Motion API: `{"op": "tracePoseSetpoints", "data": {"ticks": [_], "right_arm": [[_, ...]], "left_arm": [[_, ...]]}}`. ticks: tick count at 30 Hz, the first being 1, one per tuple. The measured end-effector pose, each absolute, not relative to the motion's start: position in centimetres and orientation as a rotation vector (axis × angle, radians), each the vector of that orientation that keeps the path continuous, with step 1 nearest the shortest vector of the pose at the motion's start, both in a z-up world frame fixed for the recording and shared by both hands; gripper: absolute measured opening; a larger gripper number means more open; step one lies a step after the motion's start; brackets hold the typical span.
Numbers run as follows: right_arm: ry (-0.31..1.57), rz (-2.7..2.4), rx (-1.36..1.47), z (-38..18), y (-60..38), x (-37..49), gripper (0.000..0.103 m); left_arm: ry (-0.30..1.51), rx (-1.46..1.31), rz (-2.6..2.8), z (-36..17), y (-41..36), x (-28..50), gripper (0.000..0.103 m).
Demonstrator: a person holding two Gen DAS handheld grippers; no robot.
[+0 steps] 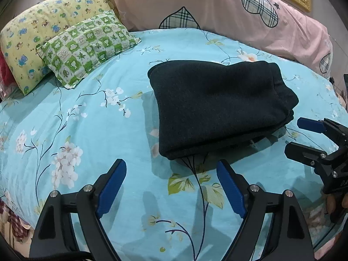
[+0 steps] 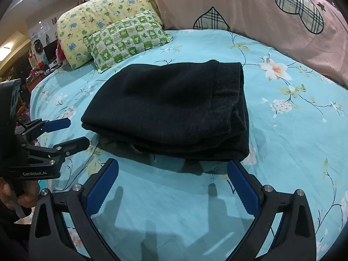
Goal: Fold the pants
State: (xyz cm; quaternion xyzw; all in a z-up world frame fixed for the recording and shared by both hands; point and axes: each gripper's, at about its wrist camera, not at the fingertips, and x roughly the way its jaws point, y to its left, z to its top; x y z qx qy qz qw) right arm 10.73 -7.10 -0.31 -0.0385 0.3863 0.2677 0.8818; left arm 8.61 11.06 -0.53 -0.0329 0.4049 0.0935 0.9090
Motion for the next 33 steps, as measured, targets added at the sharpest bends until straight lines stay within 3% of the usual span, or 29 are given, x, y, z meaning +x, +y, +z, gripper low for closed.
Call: {"op": "tracePoseSetpoints", "data": {"ticks": [33], "right_arm": [[0.775,0.555,-0.089,-0.01,-6.58,10.73,0.1]], "left_arm": [[0.815,-0.061,0.218,-0.37,11.17,8.47,0.087]]}}
